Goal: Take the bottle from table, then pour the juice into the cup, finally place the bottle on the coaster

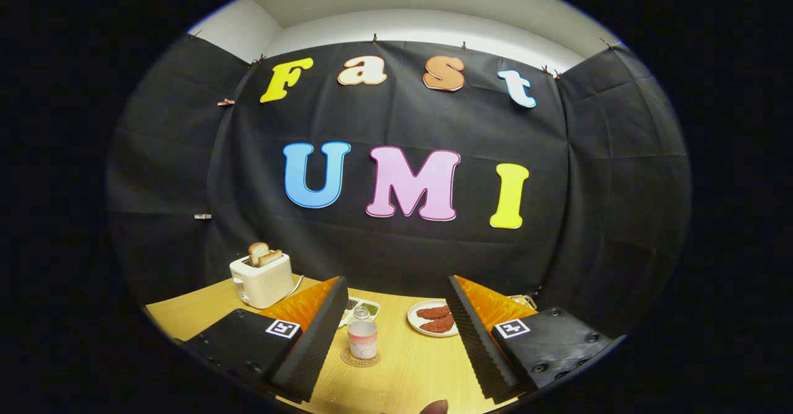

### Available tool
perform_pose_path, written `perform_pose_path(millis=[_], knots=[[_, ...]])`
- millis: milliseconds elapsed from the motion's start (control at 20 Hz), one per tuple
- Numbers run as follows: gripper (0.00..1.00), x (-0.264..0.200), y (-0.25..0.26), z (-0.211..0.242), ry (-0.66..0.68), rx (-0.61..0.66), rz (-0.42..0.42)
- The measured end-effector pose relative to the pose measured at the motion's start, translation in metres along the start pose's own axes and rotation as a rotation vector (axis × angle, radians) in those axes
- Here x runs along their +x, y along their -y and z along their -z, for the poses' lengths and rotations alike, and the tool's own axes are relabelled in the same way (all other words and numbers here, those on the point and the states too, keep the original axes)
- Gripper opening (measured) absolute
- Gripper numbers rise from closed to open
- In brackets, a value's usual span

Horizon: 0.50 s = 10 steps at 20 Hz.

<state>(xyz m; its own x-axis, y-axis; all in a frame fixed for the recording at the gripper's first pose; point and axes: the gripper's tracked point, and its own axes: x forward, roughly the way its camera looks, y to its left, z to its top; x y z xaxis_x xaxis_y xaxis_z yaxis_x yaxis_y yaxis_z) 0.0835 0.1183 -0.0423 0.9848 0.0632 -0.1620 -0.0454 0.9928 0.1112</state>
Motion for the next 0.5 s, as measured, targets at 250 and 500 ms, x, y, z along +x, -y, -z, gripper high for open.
perform_pose_path(millis=[250, 500], knots=[[0.98, -0.036, 0.027, -0.004, -0.005, -0.014, 0.06], [0.98, -0.054, 0.049, 0.001, -0.01, -0.021, 0.098]])
